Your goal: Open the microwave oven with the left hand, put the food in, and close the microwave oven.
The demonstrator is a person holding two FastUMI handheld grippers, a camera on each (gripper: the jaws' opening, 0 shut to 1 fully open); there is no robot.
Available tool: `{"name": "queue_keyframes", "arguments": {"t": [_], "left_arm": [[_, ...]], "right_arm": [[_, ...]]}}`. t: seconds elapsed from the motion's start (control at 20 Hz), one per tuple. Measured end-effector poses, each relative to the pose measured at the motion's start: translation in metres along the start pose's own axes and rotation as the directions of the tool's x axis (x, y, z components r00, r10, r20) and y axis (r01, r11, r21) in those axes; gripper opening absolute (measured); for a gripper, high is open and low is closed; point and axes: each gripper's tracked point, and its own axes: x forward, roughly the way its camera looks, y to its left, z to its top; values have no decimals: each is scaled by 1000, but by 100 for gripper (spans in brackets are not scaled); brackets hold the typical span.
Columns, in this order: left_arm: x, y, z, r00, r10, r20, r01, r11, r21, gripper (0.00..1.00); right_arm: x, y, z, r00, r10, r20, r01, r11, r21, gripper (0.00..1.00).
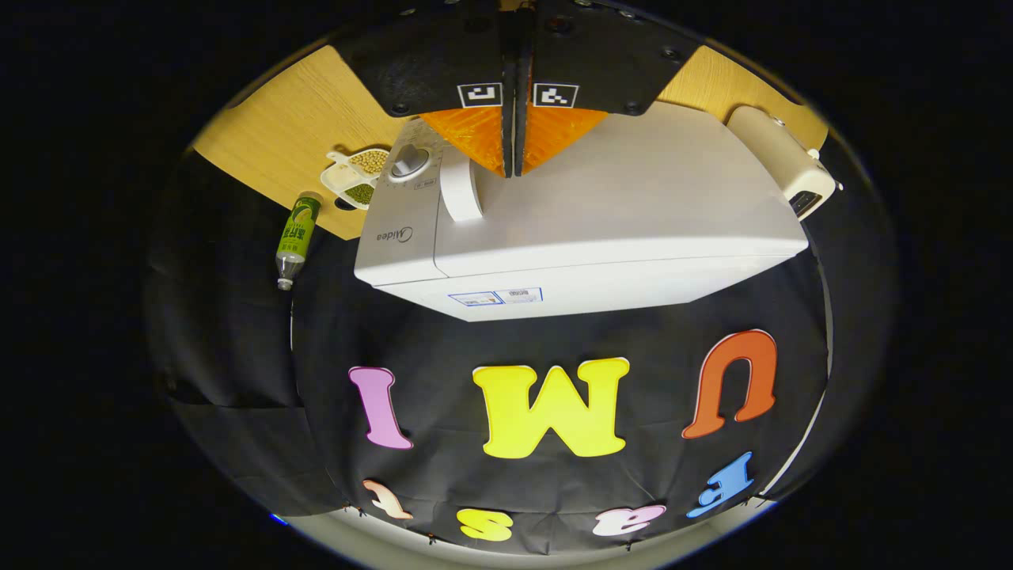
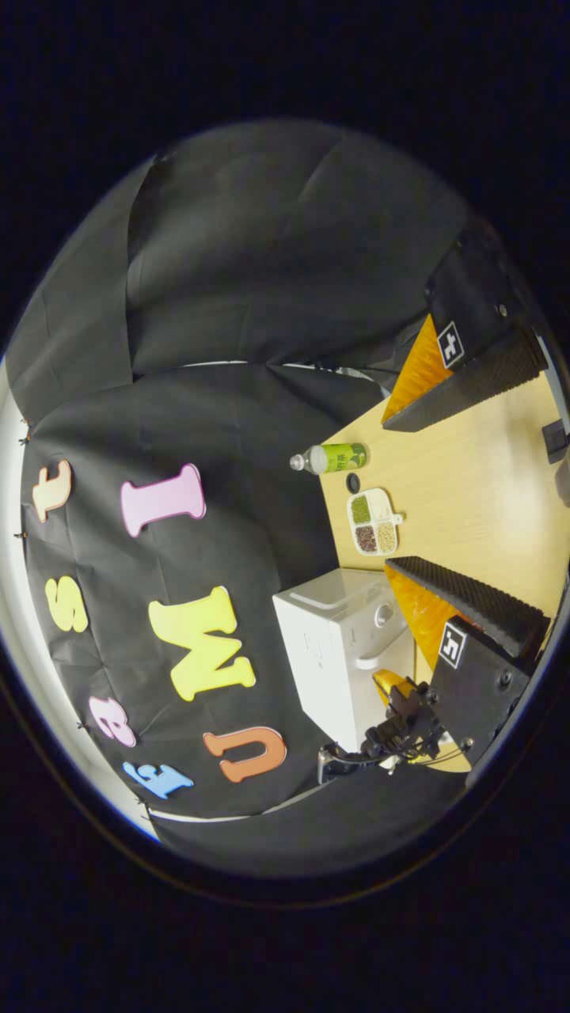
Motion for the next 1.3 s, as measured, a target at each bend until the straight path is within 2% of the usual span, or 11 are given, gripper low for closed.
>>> {"name": "queue_keyframes", "arguments": {"t": [0.15,0.25,0.3,0.6,0.65,0.75,0.95,1.0,1.15,1.25,1.3], "left_arm": [[-32,-4,20,999,-28,38,27,999,18,3],[-53,-8,30,998,-51,48,50,998,24,66],[-66,-3,37,998,-34,60,32,999,38,98],[-141,21,69,995,14,100,-19,999,47,100],[-155,31,75,994,38,103,-43,998,53,96],[-185,51,85,991,74,113,-81,995,59,96],[-239,84,101,983,126,133,-131,991,30,96],[-249,91,104,980,142,137,-146,989,20,96],[-270,111,117,970,182,161,-181,983,-19,96],[-279,120,121,965,200,167,-196,980,-43,96],[-284,123,124,964,204,172,-198,979,-51,100]], "right_arm": [[-2,17,3,999,33,16,-33,999,-4,92],[-3,27,3,998,50,27,-50,999,-7,92],[-3,31,3,998,56,30,-56,998,-11,100],[-11,64,5,993,106,58,-104,994,-29,100],[-13,70,5,992,112,63,-110,993,-36,92],[-17,80,6,989,125,77,-121,991,-53,100],[-28,97,11,984,134,114,-125,989,-81,100],[-33,102,15,982,139,129,-128,987,-94,92],[-45,115,24,973,144,178,-121,983,-134,100],[-50,125,24,970,152,192,-123,980,-157,92],[-54,130,27,966,159,202,-127,978,-164,100]]}}
